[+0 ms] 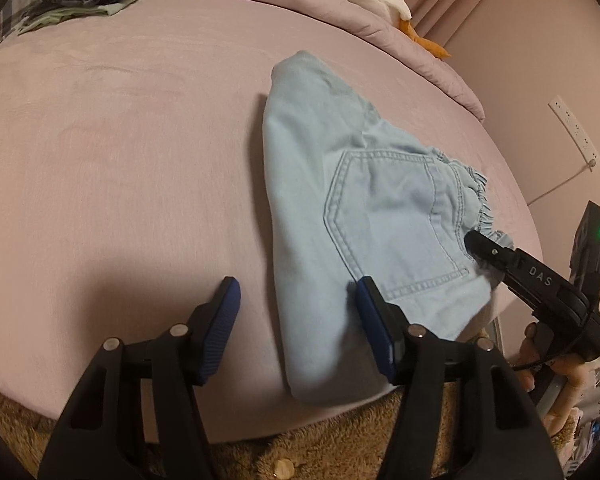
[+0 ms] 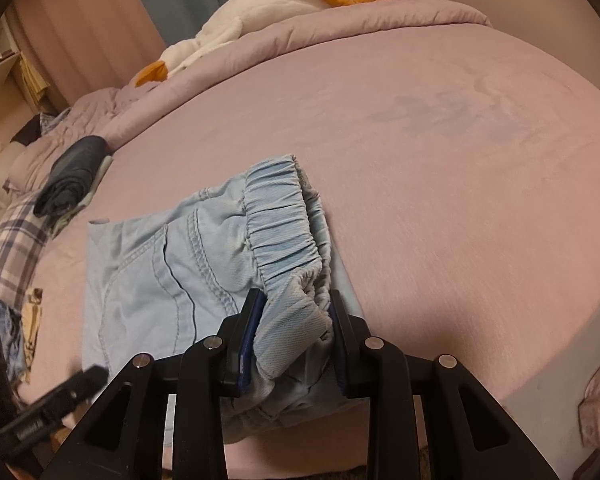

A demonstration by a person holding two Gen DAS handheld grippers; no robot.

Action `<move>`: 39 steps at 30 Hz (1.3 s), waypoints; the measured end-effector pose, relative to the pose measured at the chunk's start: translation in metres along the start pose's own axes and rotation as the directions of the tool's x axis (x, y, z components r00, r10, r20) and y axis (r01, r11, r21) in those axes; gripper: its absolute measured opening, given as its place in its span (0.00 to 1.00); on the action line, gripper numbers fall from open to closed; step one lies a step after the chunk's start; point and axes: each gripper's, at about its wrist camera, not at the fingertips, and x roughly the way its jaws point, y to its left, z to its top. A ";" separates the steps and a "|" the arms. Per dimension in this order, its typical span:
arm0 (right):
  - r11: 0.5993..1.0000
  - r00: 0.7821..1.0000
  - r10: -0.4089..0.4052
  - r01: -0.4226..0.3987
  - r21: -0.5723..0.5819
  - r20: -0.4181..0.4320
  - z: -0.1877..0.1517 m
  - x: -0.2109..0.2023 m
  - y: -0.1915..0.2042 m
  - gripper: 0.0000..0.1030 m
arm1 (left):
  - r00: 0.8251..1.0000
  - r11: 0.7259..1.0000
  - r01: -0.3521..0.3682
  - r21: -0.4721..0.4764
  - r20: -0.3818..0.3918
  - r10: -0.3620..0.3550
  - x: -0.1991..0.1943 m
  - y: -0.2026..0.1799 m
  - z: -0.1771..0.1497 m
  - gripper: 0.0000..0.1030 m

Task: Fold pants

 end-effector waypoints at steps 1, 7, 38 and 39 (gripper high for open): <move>1.000 1.000 -0.002 0.002 0.000 0.000 0.000 0.000 0.001 0.28 | 1.000 1.000 0.002 -0.004 -0.002 -0.002 0.001 -0.001 0.000 0.52; 1.000 1.000 -0.008 0.008 0.000 -0.002 -0.001 0.000 0.002 0.27 | 0.999 1.000 0.025 0.002 -0.026 -0.025 -0.001 -0.005 -0.009 0.44; 0.996 0.993 0.080 -0.076 0.055 -0.091 0.006 0.018 -0.017 0.75 | 0.988 0.989 0.145 -0.037 -0.054 -0.147 0.024 -0.006 0.028 0.73; 0.996 0.993 0.075 -0.071 0.050 -0.089 0.006 0.020 -0.015 0.75 | 0.987 0.988 0.149 -0.041 -0.055 -0.151 0.026 -0.006 0.029 0.73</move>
